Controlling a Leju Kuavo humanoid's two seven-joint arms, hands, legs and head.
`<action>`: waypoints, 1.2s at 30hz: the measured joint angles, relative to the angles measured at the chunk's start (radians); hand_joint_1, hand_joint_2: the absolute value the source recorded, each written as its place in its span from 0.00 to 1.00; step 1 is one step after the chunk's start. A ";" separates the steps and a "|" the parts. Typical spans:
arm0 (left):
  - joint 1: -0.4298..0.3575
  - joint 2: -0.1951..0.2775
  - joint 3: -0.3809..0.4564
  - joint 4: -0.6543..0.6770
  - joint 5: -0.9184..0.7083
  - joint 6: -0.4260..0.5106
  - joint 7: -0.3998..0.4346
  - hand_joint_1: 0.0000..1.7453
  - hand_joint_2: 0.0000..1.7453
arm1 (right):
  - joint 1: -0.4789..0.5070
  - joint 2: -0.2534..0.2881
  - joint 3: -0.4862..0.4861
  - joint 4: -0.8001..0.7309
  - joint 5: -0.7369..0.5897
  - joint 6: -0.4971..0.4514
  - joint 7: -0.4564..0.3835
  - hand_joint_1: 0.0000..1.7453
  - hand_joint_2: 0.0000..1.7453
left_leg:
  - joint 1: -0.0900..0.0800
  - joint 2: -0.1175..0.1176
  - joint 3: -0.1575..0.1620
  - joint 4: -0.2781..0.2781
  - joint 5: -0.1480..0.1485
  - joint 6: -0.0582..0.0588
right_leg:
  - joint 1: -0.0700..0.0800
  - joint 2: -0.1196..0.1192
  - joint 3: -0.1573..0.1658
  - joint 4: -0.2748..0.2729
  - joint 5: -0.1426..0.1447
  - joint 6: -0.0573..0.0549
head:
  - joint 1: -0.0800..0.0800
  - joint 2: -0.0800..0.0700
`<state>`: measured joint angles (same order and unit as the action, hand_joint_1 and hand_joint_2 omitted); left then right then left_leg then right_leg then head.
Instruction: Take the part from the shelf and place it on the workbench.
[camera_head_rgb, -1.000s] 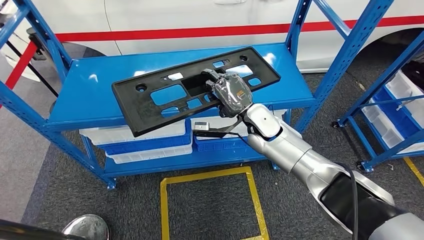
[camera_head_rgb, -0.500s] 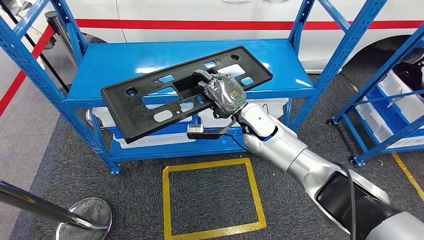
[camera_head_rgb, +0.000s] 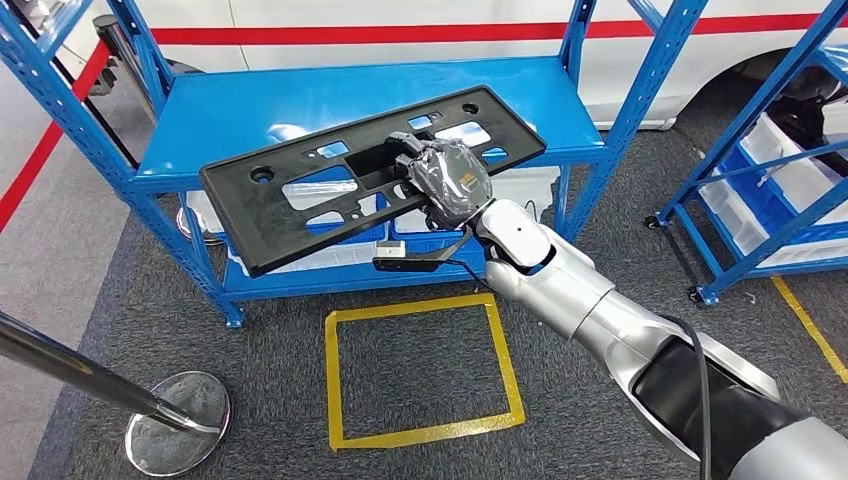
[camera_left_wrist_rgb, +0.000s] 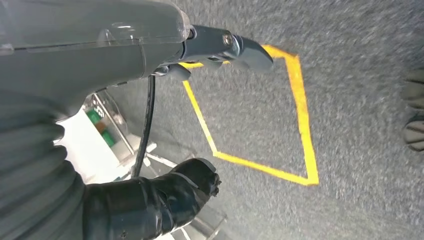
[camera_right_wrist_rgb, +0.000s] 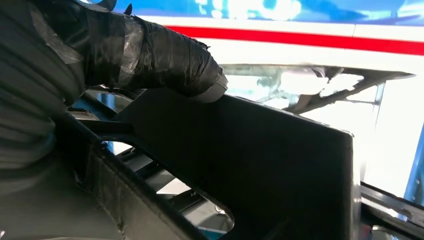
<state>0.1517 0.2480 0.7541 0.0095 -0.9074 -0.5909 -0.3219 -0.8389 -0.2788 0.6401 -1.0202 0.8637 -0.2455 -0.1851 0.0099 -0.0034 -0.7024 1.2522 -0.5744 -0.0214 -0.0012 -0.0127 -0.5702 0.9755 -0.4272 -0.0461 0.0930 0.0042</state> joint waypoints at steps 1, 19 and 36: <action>-0.002 0.000 0.000 0.000 0.000 0.000 0.001 0.00 1.00 | 0.000 0.002 0.000 0.002 -0.002 0.004 0.002 1.00 1.00 | 0.007 0.000 0.010 0.023 0.016 -0.009 | -0.004 0.004 -0.020 0.007 0.011 0.006 | 0.000 0.000; -0.020 -0.002 0.000 0.000 -0.017 0.001 0.007 0.00 1.00 | -0.013 0.016 0.006 0.015 -0.020 0.042 0.011 1.00 1.00 | 0.003 0.068 0.069 -0.213 0.146 0.045 | -0.015 -0.006 -0.058 0.270 -0.073 0.059 | 0.003 0.000; -0.039 0.000 0.000 0.000 -0.044 0.003 0.011 0.00 1.00 | -0.035 0.049 0.018 0.019 -0.034 0.066 0.011 1.00 1.00 | 0.010 -0.056 0.184 -0.164 0.050 0.011 | 0.003 0.080 -0.118 0.063 0.053 0.016 | 0.002 0.000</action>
<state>0.1128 0.2481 0.7540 0.0095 -0.9519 -0.5879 -0.3109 -0.8738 -0.2294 0.6577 -1.0011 0.8297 -0.1790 -0.1742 0.0198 -0.0590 -0.5180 1.0887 -0.5247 -0.0107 0.0017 0.0668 -0.6877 1.0382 -0.3746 -0.0300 0.0947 0.0045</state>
